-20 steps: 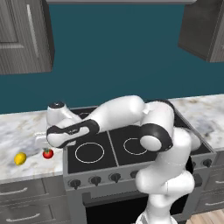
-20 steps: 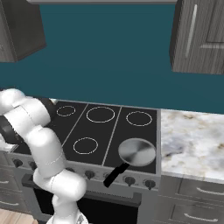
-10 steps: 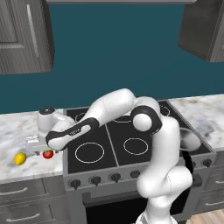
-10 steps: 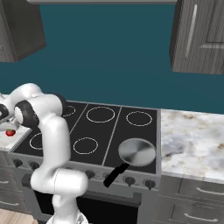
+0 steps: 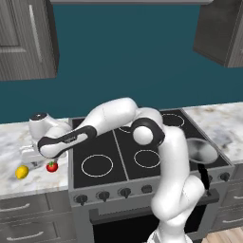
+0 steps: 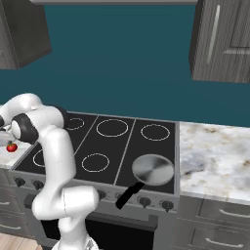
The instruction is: Put the lemon and tomato in the pan. Then turn on the front right burner and set the heat to medium.
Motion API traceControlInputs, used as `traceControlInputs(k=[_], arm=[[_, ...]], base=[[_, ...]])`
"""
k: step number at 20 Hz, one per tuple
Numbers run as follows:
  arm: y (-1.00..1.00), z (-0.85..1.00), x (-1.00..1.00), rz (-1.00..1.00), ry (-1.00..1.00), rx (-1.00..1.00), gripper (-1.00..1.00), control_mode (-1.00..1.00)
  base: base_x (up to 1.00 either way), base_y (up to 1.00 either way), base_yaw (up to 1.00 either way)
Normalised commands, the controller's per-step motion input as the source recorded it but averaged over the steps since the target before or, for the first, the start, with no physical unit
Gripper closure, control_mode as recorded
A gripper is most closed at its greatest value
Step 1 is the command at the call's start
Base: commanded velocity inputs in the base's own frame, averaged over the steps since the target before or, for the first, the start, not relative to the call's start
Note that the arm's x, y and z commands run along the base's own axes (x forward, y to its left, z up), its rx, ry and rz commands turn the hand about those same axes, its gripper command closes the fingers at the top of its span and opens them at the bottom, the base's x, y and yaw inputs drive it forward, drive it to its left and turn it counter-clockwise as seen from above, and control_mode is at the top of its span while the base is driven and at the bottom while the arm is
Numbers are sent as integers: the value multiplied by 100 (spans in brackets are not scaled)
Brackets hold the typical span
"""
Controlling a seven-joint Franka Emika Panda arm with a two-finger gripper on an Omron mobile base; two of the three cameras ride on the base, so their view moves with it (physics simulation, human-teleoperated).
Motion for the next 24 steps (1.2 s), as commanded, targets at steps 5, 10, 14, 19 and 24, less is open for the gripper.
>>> traceControlInputs(k=[5, 10, 14, 19, 24], arm=[[-9, -22, 13, 0, 0, 0, -100, -100], [-21, -20, 35, 0, 0, 0, -100, -100], [-9, -5, 36, 0, 0, 0, -100, -100], [0, -11, 1, 0, 2, 0, -100, -100], [0, -5, -11, 0, 3, 0, -100, -100]], base=[[0, 0, 0], [0, 0, 0], [0, 0, 0], [0, 0, 0], [0, 0, 0]])
